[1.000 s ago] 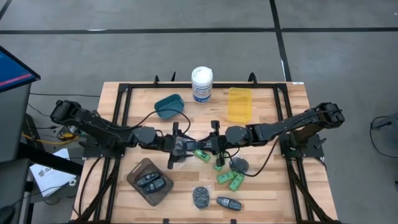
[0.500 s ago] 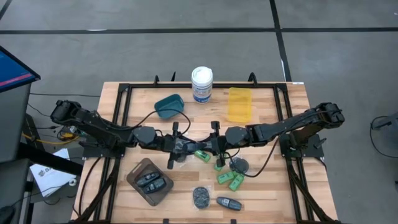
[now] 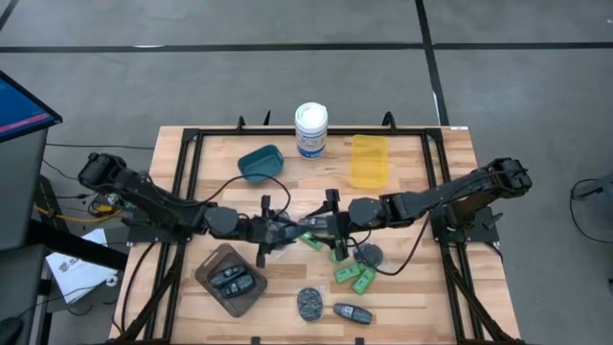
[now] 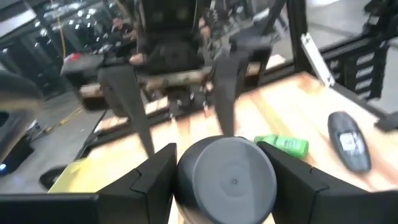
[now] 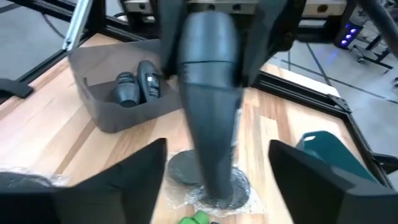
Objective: Pick & Place Travel size toiletries
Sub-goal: Put the black deodorant into the black bin
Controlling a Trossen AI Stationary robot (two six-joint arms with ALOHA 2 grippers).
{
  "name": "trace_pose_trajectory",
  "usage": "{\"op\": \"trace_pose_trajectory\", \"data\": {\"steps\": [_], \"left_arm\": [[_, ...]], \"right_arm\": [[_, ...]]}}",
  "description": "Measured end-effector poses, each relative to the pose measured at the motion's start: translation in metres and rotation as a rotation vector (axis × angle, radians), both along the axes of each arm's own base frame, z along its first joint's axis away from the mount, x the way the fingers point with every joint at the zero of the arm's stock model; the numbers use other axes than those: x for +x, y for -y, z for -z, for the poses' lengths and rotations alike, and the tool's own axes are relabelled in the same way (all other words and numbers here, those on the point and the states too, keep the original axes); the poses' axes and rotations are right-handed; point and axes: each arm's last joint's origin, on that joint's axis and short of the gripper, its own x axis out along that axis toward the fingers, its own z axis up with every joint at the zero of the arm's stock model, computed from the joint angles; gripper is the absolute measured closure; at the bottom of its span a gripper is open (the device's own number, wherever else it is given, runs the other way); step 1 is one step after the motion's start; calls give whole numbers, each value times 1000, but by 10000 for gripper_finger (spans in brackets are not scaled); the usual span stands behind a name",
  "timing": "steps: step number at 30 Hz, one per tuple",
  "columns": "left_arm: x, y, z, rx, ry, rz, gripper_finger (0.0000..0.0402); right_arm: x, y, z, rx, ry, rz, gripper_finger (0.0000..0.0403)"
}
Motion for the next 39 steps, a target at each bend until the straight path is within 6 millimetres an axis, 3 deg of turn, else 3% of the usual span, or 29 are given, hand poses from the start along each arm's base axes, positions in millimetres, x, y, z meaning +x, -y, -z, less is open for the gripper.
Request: {"op": "trace_pose_trajectory", "data": {"steps": [4, 9, 12, 18, 25, 29, 39], "left_arm": [[-9, 10, -1, 1, -22, -39, 210], [-30, 20, -8, -109, -57, -41, 210], [-46, 25, -10, -227, -119, -33, 210], [-79, 37, 5, -514, -367, -74, 210], [-100, 53, 16, -816, -614, -74, 209], [-106, 57, 19, -826, -655, -83, 210], [-112, 36, 33, -699, -775, -276, 209]], "right_arm": [[-3, -5, 2, -34, -20, 42, 96], [-9, -10, 10, -91, -97, 105, 97], [-11, -11, 13, -70, -137, 119, 101], [-14, -8, 19, -26, -196, 162, 101], [-13, -5, 19, -23, -198, 173, 101], [-13, -4, 18, -21, -192, 174, 101], [-13, -5, 18, -7, -192, 180, 101]]}}
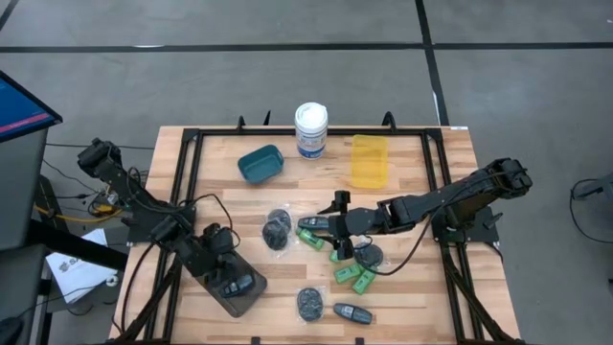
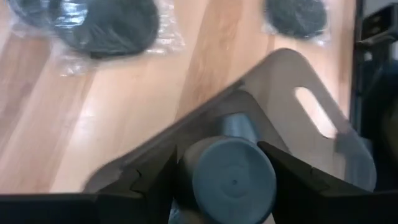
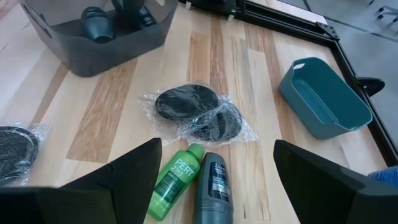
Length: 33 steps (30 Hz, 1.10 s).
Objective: Pick & Place Travel size toiletries
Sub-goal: Put the black deodorant into the black bin
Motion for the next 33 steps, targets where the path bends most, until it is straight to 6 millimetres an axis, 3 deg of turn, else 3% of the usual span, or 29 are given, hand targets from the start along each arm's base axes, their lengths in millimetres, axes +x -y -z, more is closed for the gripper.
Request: {"op": "trace_pose_trajectory", "data": {"steps": [14, 21, 33], "left_arm": [[0, 0, 3, -103, -91, -43, 201], [5, 7, 15, -126, -185, -62, 202], [8, 11, 18, -170, -206, -48, 139]], "right_arm": [[-1, 0, 1, 5, -10, 5, 101], [-1, 0, 1, 5, -11, 5, 101], [-2, 5, 4, 53, -33, 59, 101]]}}
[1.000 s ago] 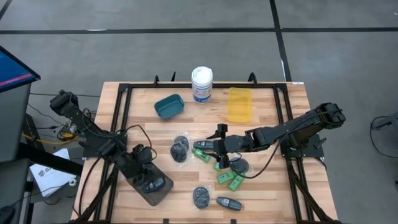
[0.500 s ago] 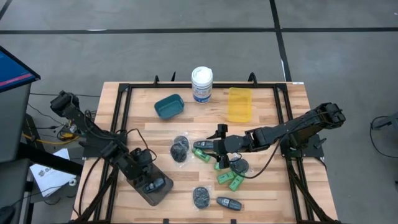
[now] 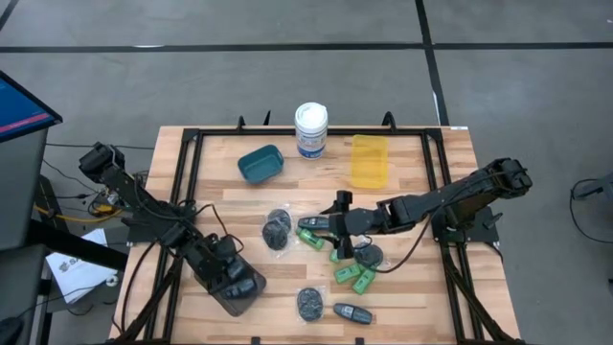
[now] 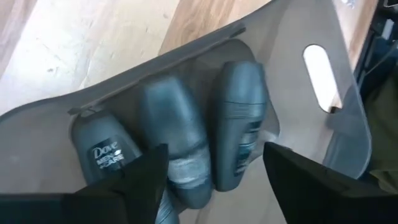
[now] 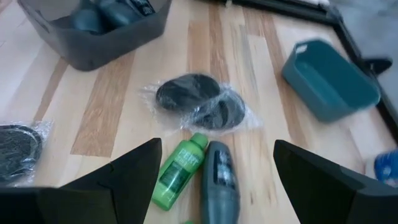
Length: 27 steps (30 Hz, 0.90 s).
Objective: Pick & Place Travel size toiletries
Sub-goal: Put the black deodorant into the black bin
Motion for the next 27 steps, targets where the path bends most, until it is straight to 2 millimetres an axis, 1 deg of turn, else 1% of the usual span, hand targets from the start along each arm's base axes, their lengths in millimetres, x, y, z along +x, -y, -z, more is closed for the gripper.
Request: {"op": "trace_pose_trajectory", "data": {"steps": [4, 7, 9, 13, 18, 23, 27], "left_arm": [[2, 1, -2, -15, 24, 9, 119], [2, 2, -6, -35, 66, 27, 109], [2, 1, -11, -47, 111, 29, 107], [1, -1, -24, -62, 221, 31, 105], [-2, -8, -41, -32, 379, 26, 105], [-5, -14, -57, 33, 540, 28, 105], [-5, -17, -64, 84, 619, 40, 105]], "right_arm": [[0, 12, 8, 0, -53, 101, 101], [5, 23, 21, -22, -110, 146, 101], [12, 30, 33, -37, -141, 165, 101], [23, 43, 62, -61, -222, 162, 101], [36, 50, 82, -22, -226, 119, 101], [37, 57, 88, 24, -250, 100, 101], [36, 62, 91, 37, -275, 94, 101]]}}
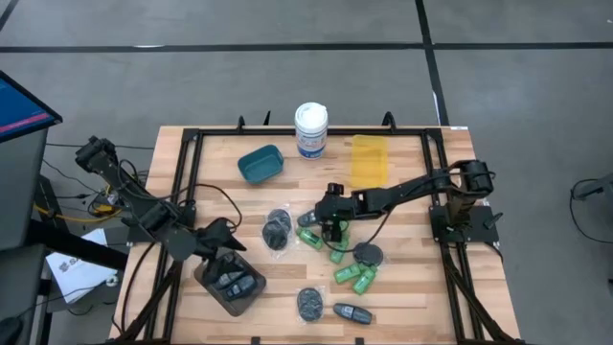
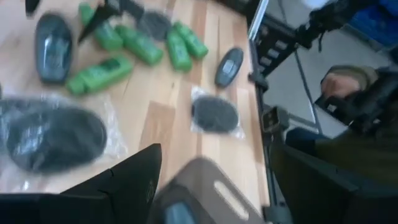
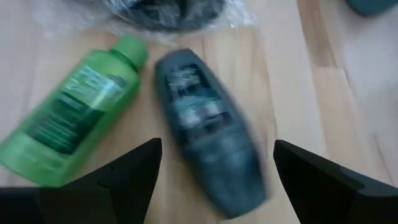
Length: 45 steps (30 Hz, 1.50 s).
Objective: Pick & Place Travel size toiletries
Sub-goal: Put the black deodorant into the black bin
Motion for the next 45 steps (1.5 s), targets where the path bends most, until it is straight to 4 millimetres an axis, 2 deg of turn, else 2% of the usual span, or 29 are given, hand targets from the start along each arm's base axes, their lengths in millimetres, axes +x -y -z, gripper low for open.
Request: {"op": "trace_pose_trajectory", "data": {"steps": [11, 18, 22, 26, 33, 36, 45], "left_arm": [[1, 0, -3, 24, 39, 4, 105], [1, 0, -4, 20, 47, 2, 105], [1, 0, -4, 28, 52, -14, 105], [2, -1, -4, 38, 60, -34, 105], [2, -3, -4, 120, 93, -74, 105], [3, -5, -5, 189, 116, -103, 105], [4, -9, -9, 352, 192, -230, 105]], "right_arm": [[8, 12, 24, 9, -28, -25, 101], [8, 12, 25, 6, -26, -29, 105], [8, 9, 25, 4, -27, -37, 142], [8, 9, 25, 8, -29, -33, 212], [8, 8, 22, -9, -22, -38, 215], [6, 5, 9, -36, 7, -49, 215], [-9, -17, -68, -122, 258, -82, 215]]}}
